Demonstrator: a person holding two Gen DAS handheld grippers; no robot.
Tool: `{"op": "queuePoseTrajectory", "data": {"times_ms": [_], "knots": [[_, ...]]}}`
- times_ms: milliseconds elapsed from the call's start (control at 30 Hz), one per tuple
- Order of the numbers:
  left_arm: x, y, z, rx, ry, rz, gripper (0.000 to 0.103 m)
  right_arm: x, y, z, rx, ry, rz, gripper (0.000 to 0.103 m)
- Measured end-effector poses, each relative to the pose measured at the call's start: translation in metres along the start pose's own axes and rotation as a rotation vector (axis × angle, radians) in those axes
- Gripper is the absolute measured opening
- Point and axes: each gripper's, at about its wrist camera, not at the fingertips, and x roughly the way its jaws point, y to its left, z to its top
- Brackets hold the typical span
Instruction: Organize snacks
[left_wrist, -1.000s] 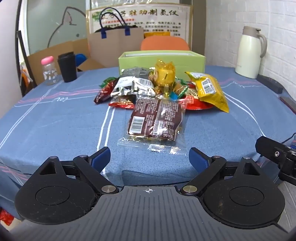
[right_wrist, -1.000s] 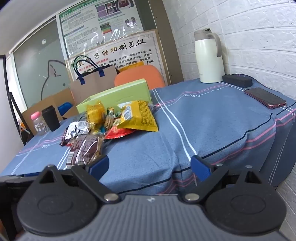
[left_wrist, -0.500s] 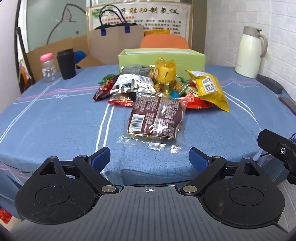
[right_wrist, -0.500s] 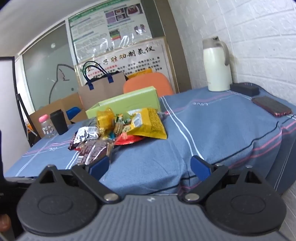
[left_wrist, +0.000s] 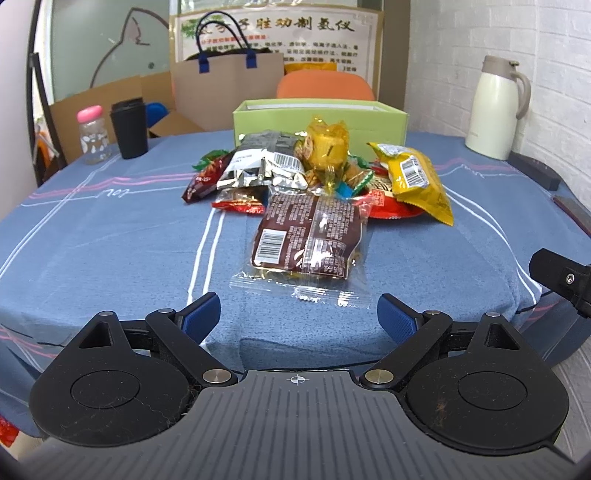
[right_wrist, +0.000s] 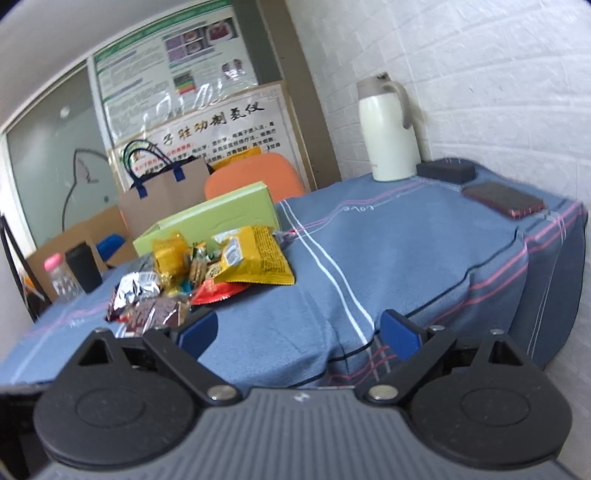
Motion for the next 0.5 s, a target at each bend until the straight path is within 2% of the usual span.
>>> {"op": "queuePoseTrajectory", "data": {"times_ms": [133,333,500], "knots": [[0.0,0.0,0.0,-0.004,0.001,-0.004,0.081,0.004,-0.005,0.0,0.028,0.037,0.023,0.093],[0.001,0.002,0.001,-0.019,0.007,-0.012,0.084,-0.004,0.003,-0.001,-0.027,-0.004,0.107,0.093],[0.007,0.004,0.006,-0.028,0.018,-0.024,0.086,0.004,0.004,-0.001,-0.028,0.026,0.151,0.093]]}}
